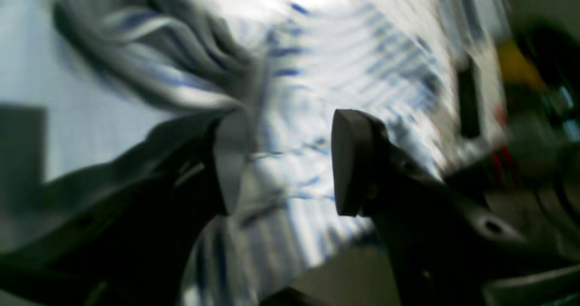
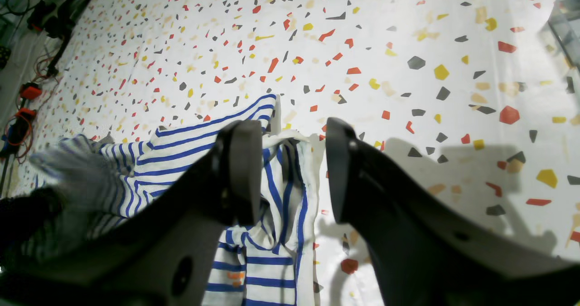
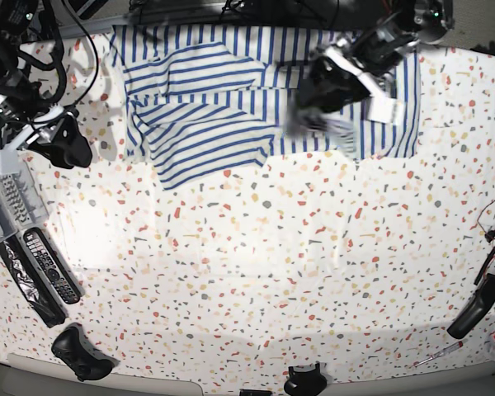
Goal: Layout the t-shirt on the table in an organized manner, then fold the t-shirt properly
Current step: 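Grasp the folded shirt's side with the left gripper and fold it inward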
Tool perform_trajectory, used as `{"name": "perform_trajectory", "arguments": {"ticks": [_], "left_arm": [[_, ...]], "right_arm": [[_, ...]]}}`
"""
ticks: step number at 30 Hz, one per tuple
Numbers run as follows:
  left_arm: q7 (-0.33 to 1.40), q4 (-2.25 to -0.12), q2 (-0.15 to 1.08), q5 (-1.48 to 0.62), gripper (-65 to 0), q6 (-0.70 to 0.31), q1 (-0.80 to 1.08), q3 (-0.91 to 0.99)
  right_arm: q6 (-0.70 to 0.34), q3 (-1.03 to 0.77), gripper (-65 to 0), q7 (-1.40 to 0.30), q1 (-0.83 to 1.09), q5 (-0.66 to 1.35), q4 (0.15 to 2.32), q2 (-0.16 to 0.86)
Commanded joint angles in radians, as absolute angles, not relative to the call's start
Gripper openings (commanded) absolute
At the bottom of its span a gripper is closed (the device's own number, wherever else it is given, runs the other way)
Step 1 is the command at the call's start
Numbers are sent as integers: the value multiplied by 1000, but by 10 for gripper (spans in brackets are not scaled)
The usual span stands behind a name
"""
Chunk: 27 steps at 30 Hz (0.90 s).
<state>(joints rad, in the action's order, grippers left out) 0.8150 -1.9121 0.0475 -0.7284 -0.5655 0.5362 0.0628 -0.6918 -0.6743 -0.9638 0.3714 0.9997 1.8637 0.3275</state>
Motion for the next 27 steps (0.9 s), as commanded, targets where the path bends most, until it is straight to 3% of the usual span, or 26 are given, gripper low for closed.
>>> {"name": "perform_trajectory", "arguments": {"ticks": [1,9,13,27], "left_arm": [[792,-1930,48,-752,-366,-580,527,36],[791,-1938,60,-752,-366,-580,470,25],[791,-1987,92,-751,-366,-580,471,130],[731,-2012,151,-751,-366,-581,471,530]], "right_arm": [[-698,-681,-425,-943,366,1025,1883,344],[-698,-682,-425,-979,366,1021,1883,344],[-698,-682,-425,-1090,360,1021,1872,344],[-698,-653,-425,-1130,369,1022,1603,360]]}}
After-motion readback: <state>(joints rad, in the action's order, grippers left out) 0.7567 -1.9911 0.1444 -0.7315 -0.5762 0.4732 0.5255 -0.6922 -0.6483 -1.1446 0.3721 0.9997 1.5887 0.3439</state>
